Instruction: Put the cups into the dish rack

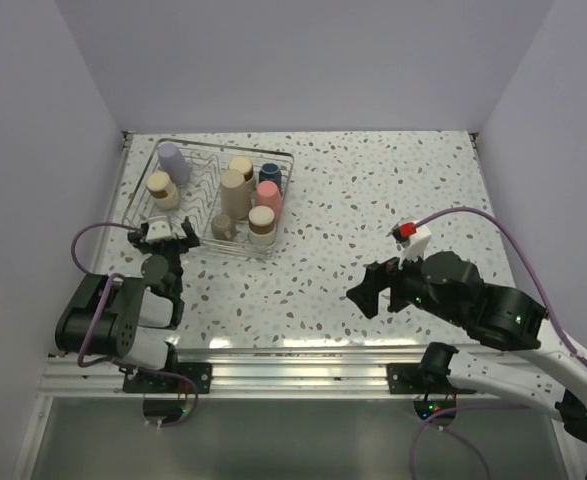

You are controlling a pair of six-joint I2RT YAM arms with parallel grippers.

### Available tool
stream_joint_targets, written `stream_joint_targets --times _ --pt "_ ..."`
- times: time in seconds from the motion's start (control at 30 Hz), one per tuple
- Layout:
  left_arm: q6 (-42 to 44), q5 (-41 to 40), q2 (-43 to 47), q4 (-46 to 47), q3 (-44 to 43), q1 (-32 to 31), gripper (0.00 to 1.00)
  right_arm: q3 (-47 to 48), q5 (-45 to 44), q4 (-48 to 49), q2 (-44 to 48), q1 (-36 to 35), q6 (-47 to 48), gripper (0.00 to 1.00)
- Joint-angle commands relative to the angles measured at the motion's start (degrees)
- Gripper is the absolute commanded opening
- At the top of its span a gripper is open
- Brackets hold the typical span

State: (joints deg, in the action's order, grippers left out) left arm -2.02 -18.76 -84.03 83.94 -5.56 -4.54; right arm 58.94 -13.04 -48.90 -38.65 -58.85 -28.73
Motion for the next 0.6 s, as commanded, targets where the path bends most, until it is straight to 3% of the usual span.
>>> stream_joint_targets --times 0.0,0.03,0.2,0.57 --pt "3.69 5.58 -3.24 0.95 -1.46 -0.39 1.0 1.97 -2.25 0.3 -0.37 -0.04 0.52 0.98" --pt "3.08 5.41 -1.59 -4.26 -2.08 -0.39 1.0 1.8 -2.34 0.39 -0.28 -0.12 0.52 0.99" --pt "2.46 3.47 -2.1 -6.5 -3.84 -0.39 1.0 1.01 -3.48 1.18 0.95 -0.12 -0.53 0.99" --pt "2.55 3.47 -2.63 -4.93 -3.58 -0.3 1.0 0.13 -8.58 0.47 4.54 -0.12 -3.44 0.99"
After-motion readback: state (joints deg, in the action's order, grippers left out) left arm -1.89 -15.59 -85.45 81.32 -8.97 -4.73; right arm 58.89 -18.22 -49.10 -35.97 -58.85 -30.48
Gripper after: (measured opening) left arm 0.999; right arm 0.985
